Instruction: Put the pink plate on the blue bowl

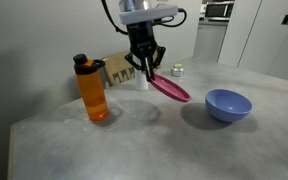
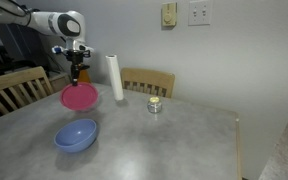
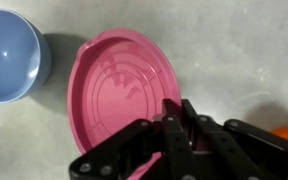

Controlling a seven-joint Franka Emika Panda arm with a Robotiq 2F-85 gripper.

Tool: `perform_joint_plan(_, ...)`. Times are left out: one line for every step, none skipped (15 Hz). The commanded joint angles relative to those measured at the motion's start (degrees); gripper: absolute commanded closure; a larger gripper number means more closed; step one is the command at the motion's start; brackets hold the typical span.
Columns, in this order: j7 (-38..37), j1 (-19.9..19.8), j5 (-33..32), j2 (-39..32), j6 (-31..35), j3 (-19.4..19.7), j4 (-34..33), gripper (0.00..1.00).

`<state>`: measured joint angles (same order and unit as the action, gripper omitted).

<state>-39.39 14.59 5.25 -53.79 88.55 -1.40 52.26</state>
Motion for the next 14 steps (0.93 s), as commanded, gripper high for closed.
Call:
perform_joint_plan(-0.9,-0.7,1.5,7.7,2.4,-0.3,13.0,0.97)
perform_joint_plan(0.8,-1.0,1.6,9.0,3.9,-0.6,15.4,0.97)
perform_joint_plan(2.9,-1.2,1.8,10.4,6.5,-1.0,17.6,0.97)
perform_joint_plan(5.5,-1.3,1.6,11.9,10.1,-1.2,20.0,0.97)
perform_joint_plan(7.7,-1.4,1.4,13.6,13.0,-1.3,22.3,0.97)
perform_joint_plan(9.7,-1.7,1.4,15.3,15.4,-1.4,24.7,0.97)
perform_joint_plan(11.2,-1.9,1.6,16.9,16.8,-1.3,26.8,0.97)
perform_joint_plan(12.6,-2.2,1.7,18.6,17.7,-1.2,29.2,0.97)
perform_joint_plan(13.9,-2.5,1.9,20.4,18.0,-1.2,31.5,0.97)
perform_joint_plan(15.1,-3.1,2.1,22.4,17.9,-1.2,34.0,0.97)
perform_joint_plan(16.0,-3.5,2.2,24.1,17.3,-1.2,36.0,0.97)
perform_joint_plan(17.0,-4.0,2.3,26.0,16.8,-1.1,38.2,0.97)
perform_joint_plan(17.9,-4.5,2.5,27.5,16.6,-1.2,40.1,0.97)
perform_joint_plan(19.2,-5.1,2.7,29.4,16.9,-1.2,42.4,0.97)
